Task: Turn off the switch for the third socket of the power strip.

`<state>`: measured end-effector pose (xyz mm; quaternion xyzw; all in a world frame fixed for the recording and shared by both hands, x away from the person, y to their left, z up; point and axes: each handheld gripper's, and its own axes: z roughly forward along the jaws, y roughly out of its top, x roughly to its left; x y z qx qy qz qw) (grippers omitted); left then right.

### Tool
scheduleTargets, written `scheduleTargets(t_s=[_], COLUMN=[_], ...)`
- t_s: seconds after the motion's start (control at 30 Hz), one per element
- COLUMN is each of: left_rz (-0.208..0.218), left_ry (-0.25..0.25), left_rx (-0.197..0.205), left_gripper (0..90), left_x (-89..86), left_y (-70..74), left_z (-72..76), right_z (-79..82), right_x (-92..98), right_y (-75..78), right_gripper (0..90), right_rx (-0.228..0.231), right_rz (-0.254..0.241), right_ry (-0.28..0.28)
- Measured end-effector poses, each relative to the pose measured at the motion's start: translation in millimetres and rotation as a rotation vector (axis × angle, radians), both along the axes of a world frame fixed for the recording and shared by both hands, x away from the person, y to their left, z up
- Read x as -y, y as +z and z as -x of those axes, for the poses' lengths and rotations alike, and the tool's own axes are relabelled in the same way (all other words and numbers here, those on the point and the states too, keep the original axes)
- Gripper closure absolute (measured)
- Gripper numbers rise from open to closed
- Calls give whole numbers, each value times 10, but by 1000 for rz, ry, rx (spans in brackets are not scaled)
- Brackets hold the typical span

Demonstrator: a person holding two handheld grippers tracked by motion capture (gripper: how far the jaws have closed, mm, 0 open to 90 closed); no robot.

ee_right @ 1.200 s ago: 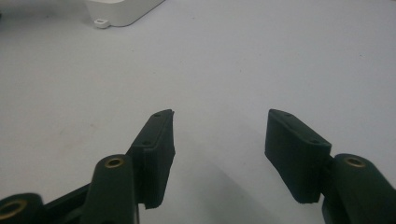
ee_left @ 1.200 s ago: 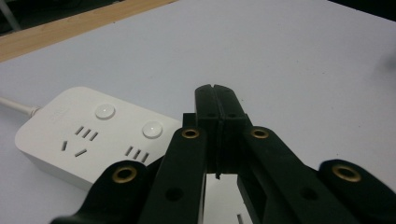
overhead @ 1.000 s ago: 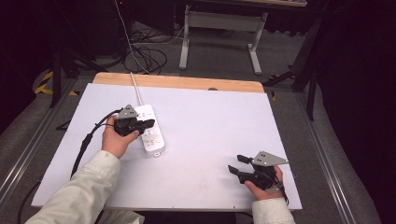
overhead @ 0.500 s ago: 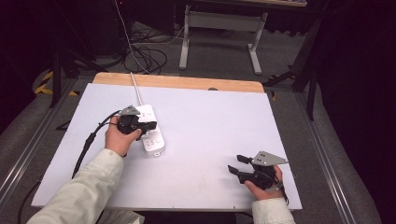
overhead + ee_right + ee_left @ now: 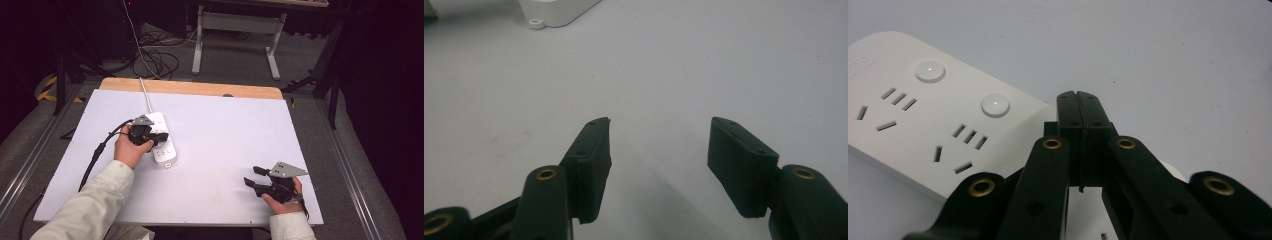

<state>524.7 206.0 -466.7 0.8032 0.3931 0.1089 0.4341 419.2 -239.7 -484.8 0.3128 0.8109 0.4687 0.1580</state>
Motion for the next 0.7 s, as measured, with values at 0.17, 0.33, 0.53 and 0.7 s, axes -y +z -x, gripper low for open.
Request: scheduleTargets(t_s=[0.17,0.33,0.53,0.7], left_rz=[-6,-34,-38,-42], left_ry=[3,-2,-1,1], left_rx=[12,18,29,37], left_gripper=[899,899,899,899], left_x=[17,25,33,35], left_y=[-9,-22,-26,-33], left_z=[3,3,8,4], right_z=[-1,2,0,-1], right_x=[-1,0,0,-1], right_y=[-2,-2,-5,-8], right_gripper=[430,430,430,430], right_rx=[-1,-5,-5,-6], right_rz=[0,-3,-3,-2], right_ry=[2,2,4,8])
